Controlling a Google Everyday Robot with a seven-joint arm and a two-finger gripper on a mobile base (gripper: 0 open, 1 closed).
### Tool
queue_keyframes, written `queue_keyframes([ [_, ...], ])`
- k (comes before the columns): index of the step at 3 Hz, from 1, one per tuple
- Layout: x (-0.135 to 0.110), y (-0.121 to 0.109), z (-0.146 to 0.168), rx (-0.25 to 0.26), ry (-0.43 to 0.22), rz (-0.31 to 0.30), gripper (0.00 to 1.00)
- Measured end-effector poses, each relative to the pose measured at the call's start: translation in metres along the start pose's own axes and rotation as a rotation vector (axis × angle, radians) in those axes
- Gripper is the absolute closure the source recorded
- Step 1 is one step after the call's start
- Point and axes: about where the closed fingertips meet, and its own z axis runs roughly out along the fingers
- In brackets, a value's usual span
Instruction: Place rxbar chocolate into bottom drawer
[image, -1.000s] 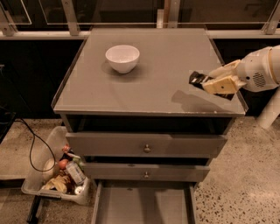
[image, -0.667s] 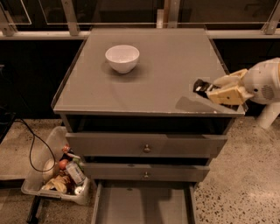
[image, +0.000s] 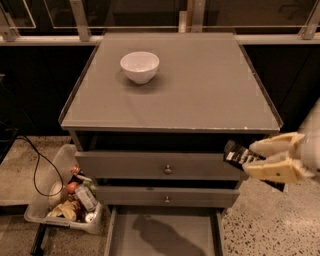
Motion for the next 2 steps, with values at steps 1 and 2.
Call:
queue_keyframes([
  [1,0.04,0.047,0.014,-0.02,0.002,0.003,1.0],
  [2,0.088,0.071,0.055,-0.039,0.023,0.021,1.0],
])
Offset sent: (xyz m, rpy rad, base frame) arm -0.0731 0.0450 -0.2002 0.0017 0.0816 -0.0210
